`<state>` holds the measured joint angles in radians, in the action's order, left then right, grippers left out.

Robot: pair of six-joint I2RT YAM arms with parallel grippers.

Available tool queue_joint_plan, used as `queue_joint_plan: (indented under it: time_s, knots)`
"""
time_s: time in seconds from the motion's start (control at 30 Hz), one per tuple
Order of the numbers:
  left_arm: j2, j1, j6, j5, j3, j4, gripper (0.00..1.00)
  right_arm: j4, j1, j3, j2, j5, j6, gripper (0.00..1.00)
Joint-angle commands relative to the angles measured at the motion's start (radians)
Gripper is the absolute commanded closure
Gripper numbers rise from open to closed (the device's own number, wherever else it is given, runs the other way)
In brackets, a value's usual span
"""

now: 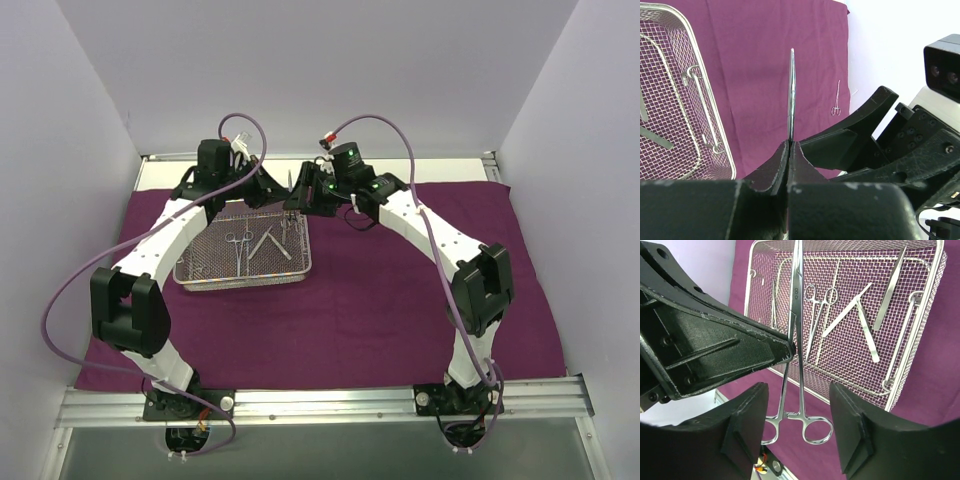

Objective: Open and lay out the surgical kit
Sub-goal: Place the medical item in the surgical kit.

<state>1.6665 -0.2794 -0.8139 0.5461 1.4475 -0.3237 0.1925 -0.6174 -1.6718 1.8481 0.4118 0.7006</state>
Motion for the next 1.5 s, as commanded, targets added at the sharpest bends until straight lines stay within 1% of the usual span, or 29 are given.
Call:
queue_joint_plan:
  time_s: [0.0, 0.13, 0.17, 0.23, 0.3, 0.33, 0.37, 0.43, 0.47, 0.5, 0.53, 0.6, 0.7, 0.77, 0.83, 0.87, 0.93, 0.97, 1.0, 1.07, 1.1, 1.2, 1.23, 1.33, 1.47]
  knots:
    - [-0.042, -0.009, -0.014, 0.002, -0.002, 0.066, 0.98, 0.001, -0.015, -0.039, 0.003, -0.030, -0.019, 0.50]
    - [-0.033, -0.023, -0.013, 0.002, 0.011, 0.063, 0.98, 0.002, -0.025, -0.058, 0.016, -0.028, -0.021, 0.54]
    - [-0.031, -0.027, -0.014, 0.002, 0.013, 0.064, 0.98, 0.005, -0.027, -0.060, 0.020, -0.025, -0.023, 0.58]
    - [-0.030, -0.029, -0.014, -0.002, 0.016, 0.064, 0.98, 0.004, -0.027, -0.057, 0.020, -0.022, -0.024, 0.61]
    - [-0.031, -0.032, -0.014, -0.003, 0.017, 0.064, 0.98, 0.002, -0.027, -0.054, 0.020, -0.018, -0.023, 0.68]
    - [-0.031, -0.033, -0.013, -0.003, 0.016, 0.066, 0.98, 0.002, -0.027, -0.052, 0.020, -0.018, -0.026, 0.72]
    - [-0.033, -0.034, -0.014, -0.003, 0.014, 0.066, 0.98, 0.004, -0.028, -0.046, 0.016, -0.018, -0.029, 0.85]
    - [-0.033, -0.032, -0.013, 0.002, 0.014, 0.063, 0.97, 0.004, -0.025, -0.033, 0.004, -0.024, -0.032, 0.98]
    - [-0.031, -0.030, -0.004, 0.002, 0.019, 0.060, 0.72, 0.013, -0.025, -0.019, 0.002, -0.030, -0.035, 1.00]
    - [-0.034, -0.026, 0.001, -0.003, 0.020, 0.054, 0.56, 0.019, -0.022, -0.013, 0.000, -0.039, -0.036, 1.00]
    - [-0.034, -0.020, 0.010, -0.009, 0.025, 0.043, 0.47, 0.024, -0.018, -0.006, -0.001, -0.045, -0.044, 1.00]
    - [-0.034, -0.006, 0.050, -0.018, 0.043, 0.019, 0.37, 0.063, -0.015, 0.000, -0.004, -0.070, -0.062, 1.00]
    - [-0.053, 0.048, 0.119, -0.041, 0.059, -0.052, 0.30, 0.113, 0.024, 0.020, -0.023, -0.110, -0.102, 1.00]
    - [-0.080, 0.103, 0.178, -0.061, 0.051, -0.110, 0.30, 0.136, 0.071, 0.056, -0.050, -0.142, -0.150, 1.00]
    - [-0.100, 0.155, 0.219, -0.092, 0.025, -0.170, 0.29, 0.200, 0.108, 0.085, -0.065, -0.192, -0.206, 1.00]
    - [-0.119, 0.170, 0.263, -0.104, 0.016, -0.193, 0.29, 0.226, 0.158, 0.098, -0.082, -0.236, -0.258, 1.00]
    - [-0.134, 0.187, 0.304, -0.133, -0.016, -0.244, 0.29, 0.278, 0.220, 0.142, -0.108, -0.281, -0.308, 1.00]
    - [-0.151, 0.195, 0.341, -0.141, -0.030, -0.251, 0.29, 0.309, 0.279, 0.155, -0.116, -0.345, -0.334, 1.00]
    - [-0.160, 0.197, 0.357, -0.152, -0.045, -0.255, 0.29, 0.320, 0.309, 0.170, -0.124, -0.378, -0.390, 1.00]
    - [-0.175, 0.200, 0.386, -0.150, -0.087, -0.247, 0.29, 0.361, 0.373, 0.204, -0.130, -0.451, -0.446, 1.00]
    - [-0.178, 0.200, 0.392, -0.144, -0.097, -0.241, 0.29, 0.366, 0.436, 0.217, -0.130, -0.494, -0.495, 1.00]
    - [-0.186, 0.210, 0.395, -0.107, -0.139, -0.219, 0.29, 0.366, 0.505, 0.259, -0.136, -0.570, -0.559, 1.00]
    - [-0.189, 0.212, 0.395, -0.097, -0.150, -0.204, 0.30, 0.364, 0.537, 0.267, -0.127, -0.615, -0.591, 1.00]
    - [-0.200, 0.220, 0.386, -0.066, -0.183, -0.173, 0.30, 0.343, 0.606, 0.302, -0.109, -0.663, -0.618, 1.00]
    - [-0.198, 0.232, 0.384, -0.020, -0.197, -0.160, 0.30, 0.291, 0.651, 0.334, -0.067, -0.696, -0.648, 1.00]
